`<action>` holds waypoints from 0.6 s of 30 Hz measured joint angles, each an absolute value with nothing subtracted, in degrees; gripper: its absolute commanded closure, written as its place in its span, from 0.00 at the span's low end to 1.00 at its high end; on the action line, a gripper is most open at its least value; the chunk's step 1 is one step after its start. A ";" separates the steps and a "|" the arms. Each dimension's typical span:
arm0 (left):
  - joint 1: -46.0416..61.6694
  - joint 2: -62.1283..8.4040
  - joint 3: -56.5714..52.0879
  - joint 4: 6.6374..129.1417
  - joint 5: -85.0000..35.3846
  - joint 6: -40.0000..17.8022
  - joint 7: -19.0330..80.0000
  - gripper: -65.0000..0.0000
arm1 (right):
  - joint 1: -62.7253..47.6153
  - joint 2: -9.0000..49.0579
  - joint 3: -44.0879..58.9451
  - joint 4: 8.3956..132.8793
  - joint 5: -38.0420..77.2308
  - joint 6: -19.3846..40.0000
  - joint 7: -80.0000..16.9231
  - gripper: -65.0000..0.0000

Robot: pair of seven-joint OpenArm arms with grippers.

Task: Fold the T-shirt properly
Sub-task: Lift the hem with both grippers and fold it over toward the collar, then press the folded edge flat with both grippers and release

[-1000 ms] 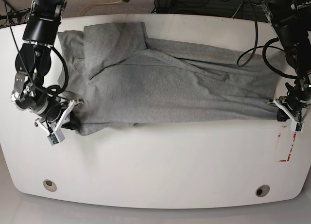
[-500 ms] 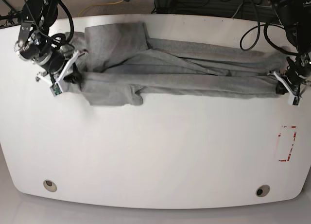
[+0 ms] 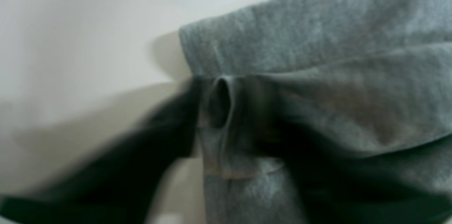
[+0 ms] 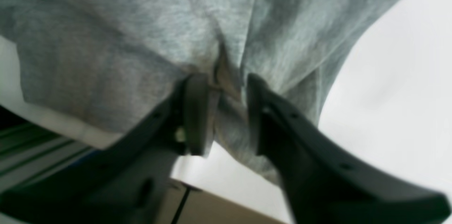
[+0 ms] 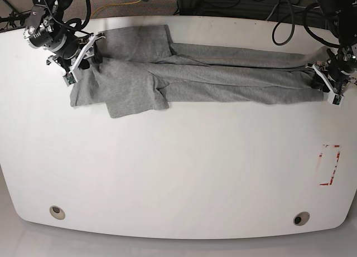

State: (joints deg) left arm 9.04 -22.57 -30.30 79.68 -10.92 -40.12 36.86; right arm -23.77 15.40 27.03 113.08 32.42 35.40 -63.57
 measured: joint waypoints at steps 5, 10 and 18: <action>8.78 -22.68 -30.96 82.32 -10.79 -40.03 40.56 0.43 | -23.92 14.41 33.26 113.71 32.47 35.38 -63.79 0.43; 8.36 -22.76 -34.79 93.21 -11.20 -39.88 42.98 0.43 | -19.22 13.80 35.53 113.43 37.04 37.74 -64.38 0.43; 8.64 -16.36 -32.25 98.61 -10.92 -39.83 43.59 0.44 | -7.51 13.80 27.31 105.27 36.18 37.98 -64.53 0.43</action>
State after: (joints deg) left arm 8.64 -16.36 -32.25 98.61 -10.92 -39.83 43.59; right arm -7.51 13.80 27.31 105.27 36.18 37.98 -64.53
